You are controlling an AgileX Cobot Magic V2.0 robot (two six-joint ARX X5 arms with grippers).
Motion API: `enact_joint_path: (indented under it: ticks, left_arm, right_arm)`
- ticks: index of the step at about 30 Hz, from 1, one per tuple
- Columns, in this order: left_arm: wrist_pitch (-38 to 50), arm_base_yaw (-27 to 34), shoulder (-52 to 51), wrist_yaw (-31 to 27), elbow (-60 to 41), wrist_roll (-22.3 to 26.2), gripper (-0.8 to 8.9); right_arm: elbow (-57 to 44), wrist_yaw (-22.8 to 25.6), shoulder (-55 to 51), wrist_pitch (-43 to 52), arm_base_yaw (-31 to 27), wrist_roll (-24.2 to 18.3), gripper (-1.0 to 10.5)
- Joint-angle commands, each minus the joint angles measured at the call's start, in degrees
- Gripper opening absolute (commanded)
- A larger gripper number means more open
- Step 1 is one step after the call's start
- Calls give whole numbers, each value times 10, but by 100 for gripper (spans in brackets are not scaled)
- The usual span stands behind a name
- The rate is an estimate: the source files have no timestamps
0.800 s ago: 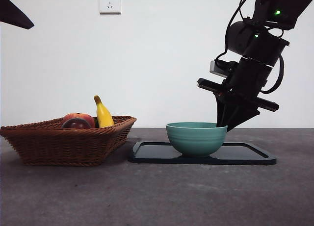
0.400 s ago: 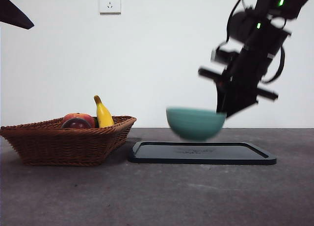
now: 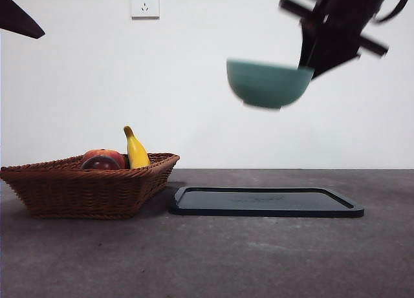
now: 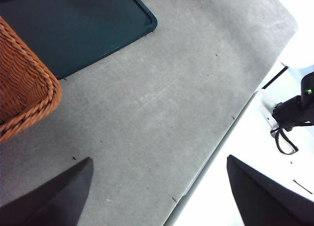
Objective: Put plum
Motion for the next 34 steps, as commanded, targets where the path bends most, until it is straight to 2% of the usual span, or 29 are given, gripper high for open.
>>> enact_joint_path:
  ticks: [1,6,11,16,22,28,34]
  left_arm:
    - [1,-2,3,4,13,7,435]
    - [1,-2,3,4,13,7,435]
    - [1,-2,3,5,13,7,435]
    - [1,-2,3,4,13,7,435]
    - [0,-2,3,4,13,7,435]
    - [-2,-2,3,5,13,7,435]
    - [-2,-2,3,5,13,7,435]
  right_arm:
    - [13,-1,-36,-38,9,-24,12]
    - [7,0,-93,-110,29,-37,12]
    - [-45,5,-139,-111,65,-37,12]
    - [-127,15,-157,-72,105,-32,12]
    - [-212,23,-157,0,150,-6,11]
    - [-283,45,-154,59,175,13,12]
    - [-308,49,-110,93,178,13,12]
